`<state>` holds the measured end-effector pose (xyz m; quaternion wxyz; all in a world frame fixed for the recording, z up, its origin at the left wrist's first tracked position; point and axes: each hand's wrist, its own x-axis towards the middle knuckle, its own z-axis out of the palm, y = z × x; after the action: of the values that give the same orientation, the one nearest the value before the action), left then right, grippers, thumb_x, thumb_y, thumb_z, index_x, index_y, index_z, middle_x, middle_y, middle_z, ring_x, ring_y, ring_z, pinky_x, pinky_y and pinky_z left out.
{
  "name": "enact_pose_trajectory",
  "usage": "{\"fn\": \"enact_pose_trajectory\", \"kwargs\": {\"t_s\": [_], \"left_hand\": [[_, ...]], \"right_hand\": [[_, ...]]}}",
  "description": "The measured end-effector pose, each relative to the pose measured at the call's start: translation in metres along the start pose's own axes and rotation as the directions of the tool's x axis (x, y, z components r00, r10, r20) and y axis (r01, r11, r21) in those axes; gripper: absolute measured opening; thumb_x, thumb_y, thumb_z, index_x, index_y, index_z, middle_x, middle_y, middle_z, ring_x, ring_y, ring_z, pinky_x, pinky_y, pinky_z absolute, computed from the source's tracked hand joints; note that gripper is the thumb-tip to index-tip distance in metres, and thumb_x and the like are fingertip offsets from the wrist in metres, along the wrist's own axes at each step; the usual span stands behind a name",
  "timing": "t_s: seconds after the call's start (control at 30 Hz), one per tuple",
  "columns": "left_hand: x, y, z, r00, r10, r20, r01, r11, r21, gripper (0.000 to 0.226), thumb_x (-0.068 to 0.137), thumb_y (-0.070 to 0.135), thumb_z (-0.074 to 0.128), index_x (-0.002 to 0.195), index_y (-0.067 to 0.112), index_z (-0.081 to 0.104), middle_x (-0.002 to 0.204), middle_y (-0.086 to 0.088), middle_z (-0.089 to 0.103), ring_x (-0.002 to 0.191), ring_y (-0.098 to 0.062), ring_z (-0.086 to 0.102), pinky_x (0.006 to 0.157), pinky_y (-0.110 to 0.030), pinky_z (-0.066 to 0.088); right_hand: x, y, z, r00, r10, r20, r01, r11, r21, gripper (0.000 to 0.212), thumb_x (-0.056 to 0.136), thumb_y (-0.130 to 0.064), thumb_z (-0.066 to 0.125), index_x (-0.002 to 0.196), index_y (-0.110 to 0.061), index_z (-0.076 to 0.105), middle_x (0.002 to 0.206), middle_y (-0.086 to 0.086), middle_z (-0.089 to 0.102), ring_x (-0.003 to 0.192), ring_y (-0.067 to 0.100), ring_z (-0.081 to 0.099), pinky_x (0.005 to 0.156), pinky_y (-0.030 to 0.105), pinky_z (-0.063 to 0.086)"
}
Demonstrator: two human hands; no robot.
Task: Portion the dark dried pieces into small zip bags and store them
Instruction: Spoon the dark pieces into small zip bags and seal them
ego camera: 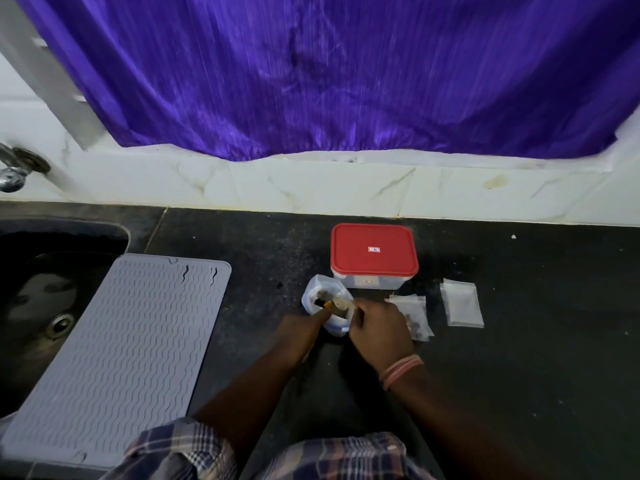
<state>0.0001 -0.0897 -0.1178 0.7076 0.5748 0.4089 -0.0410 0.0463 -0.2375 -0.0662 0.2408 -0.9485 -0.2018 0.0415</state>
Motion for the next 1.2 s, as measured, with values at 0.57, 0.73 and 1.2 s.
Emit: {"fn": "enact_pose_trajectory", "kwargs": {"t_s": [0.57,0.73,1.2], "left_hand": [[-0.025,0.015,0.0,0.991,-0.129,0.039,0.129,0.992,0.014,0.023,0.088,-0.011,0.062,0.109,-0.007,0.071,0.091,-0.015,0.073,0.076,-0.017,0.069,0.054,-0.018,0.055],[-0.023,0.014,-0.001,0.991,-0.127,0.05,0.127,0.992,0.0,0.022,0.089,-0.003,0.068,0.111,-0.005,0.073,0.103,-0.021,0.076,0.081,-0.019,0.074,0.058,-0.02,0.057],[-0.016,0.05,-0.017,0.977,-0.111,-0.181,0.131,0.986,0.105,0.029,0.108,0.007,0.04,0.091,-0.002,0.062,0.113,-0.018,0.06,0.096,-0.028,0.058,0.095,-0.035,0.047]], "right_hand": [[0.0,0.01,0.001,0.721,0.557,0.412,-0.675,0.431,0.599,0.022,0.09,0.001,0.05,0.087,0.002,0.072,0.061,0.016,0.068,0.047,0.024,0.063,0.048,0.032,0.057],[0.001,0.014,0.003,0.656,0.607,0.449,-0.694,0.251,0.675,0.02,0.091,0.007,0.048,0.087,0.007,0.068,0.06,0.017,0.062,0.044,0.024,0.056,0.039,0.026,0.05],[-0.002,0.02,0.001,0.731,0.637,0.245,-0.576,0.384,0.722,0.023,0.088,0.001,0.053,0.082,-0.005,0.075,0.063,0.016,0.07,0.049,0.024,0.062,0.051,0.031,0.053]]}}
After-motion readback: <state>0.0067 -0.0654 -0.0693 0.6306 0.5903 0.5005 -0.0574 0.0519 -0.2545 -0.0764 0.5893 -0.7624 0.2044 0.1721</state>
